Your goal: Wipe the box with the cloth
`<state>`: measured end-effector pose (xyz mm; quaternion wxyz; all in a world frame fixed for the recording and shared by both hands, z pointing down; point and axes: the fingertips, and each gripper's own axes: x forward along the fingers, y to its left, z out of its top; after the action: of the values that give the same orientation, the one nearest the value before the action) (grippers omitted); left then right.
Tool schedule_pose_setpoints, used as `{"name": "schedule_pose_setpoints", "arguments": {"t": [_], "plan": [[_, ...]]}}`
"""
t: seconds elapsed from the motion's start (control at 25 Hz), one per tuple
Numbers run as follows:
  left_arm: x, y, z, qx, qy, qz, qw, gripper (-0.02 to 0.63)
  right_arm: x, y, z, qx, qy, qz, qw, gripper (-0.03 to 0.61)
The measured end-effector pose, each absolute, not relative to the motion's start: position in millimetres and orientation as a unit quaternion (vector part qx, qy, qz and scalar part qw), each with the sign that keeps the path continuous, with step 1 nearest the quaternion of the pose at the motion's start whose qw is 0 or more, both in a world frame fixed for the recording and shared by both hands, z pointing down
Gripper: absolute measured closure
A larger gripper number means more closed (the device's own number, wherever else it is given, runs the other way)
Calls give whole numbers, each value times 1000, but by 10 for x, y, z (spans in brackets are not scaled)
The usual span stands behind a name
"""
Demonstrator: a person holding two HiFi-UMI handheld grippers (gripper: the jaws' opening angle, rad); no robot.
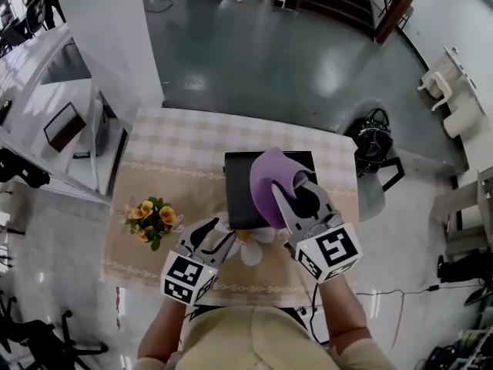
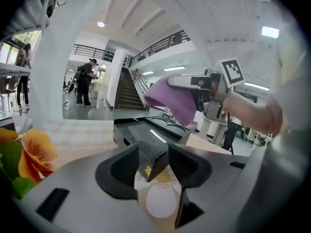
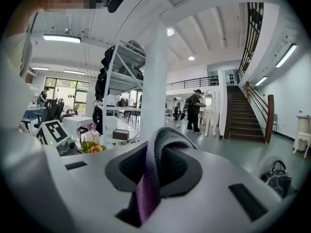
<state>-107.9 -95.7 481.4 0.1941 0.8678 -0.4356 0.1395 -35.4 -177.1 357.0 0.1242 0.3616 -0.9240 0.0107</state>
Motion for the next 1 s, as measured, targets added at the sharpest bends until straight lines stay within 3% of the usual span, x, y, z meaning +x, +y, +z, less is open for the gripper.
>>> {"name": "schedule_pose_setpoints", "arguments": {"t": [0.72, 1.0], "plan": [[-996, -793, 4987, 870, -425, 224, 111, 360, -797, -1957, 3751, 322, -936, -28, 141, 502], [-868, -823, 5158, 868, -427, 209, 146, 360, -1019, -2090, 4429, 270, -939, 30, 211, 502]]}}
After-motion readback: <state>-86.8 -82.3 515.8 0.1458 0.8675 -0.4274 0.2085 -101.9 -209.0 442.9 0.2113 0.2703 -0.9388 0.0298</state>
